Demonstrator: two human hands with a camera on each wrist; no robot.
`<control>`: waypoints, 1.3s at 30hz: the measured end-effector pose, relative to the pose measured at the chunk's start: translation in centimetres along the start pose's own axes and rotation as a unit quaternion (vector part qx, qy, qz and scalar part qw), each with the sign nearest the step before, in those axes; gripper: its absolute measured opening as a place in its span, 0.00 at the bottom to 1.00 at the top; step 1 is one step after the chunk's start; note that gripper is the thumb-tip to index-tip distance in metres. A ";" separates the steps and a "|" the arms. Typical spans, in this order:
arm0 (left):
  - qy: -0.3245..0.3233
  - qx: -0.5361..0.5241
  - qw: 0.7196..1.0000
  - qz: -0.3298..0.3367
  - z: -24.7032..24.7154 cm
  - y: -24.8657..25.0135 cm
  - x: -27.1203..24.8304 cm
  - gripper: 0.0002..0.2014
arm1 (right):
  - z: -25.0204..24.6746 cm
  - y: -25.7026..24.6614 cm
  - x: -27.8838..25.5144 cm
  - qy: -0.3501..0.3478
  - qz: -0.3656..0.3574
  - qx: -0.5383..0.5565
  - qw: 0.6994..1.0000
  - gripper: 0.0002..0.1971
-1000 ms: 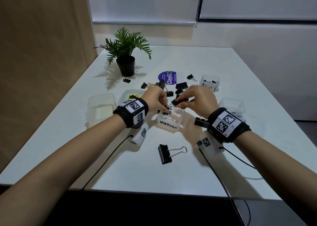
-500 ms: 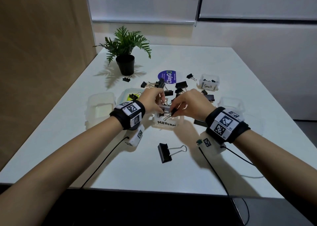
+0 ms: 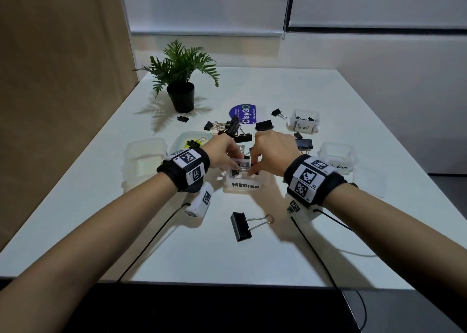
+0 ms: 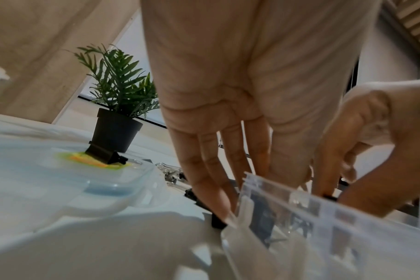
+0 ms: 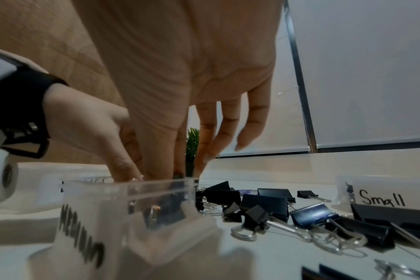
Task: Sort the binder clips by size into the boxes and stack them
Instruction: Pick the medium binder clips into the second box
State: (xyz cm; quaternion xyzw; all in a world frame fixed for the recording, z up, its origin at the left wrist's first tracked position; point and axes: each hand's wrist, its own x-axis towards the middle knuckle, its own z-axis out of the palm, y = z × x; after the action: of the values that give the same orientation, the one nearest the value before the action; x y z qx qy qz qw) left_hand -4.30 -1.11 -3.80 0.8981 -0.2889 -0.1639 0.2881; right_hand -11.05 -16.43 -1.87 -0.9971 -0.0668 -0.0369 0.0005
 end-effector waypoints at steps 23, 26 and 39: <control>0.009 0.165 0.986 -0.008 0.4 1.6 1.2 0.09 | 1.8 0.5 0.3 -0.004 0.079 0.053 0.995 0.10; -0.009 0.152 0.988 0.005 0.6 1.1 1.2 0.07 | 2.1 0.7 0.4 -0.007 0.090 0.071 0.993 0.11; 0.170 0.079 0.979 -0.078 -5.8 -2.3 5.2 0.03 | 2.6 1.0 1.1 0.000 0.072 0.086 0.994 0.15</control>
State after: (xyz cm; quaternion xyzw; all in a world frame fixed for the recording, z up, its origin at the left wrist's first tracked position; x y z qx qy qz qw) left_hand 3.43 -0.30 -1.34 0.9527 -0.1768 -0.0074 0.2472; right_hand -9.61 -17.30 -4.34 -0.9955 0.0021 -0.0311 0.0892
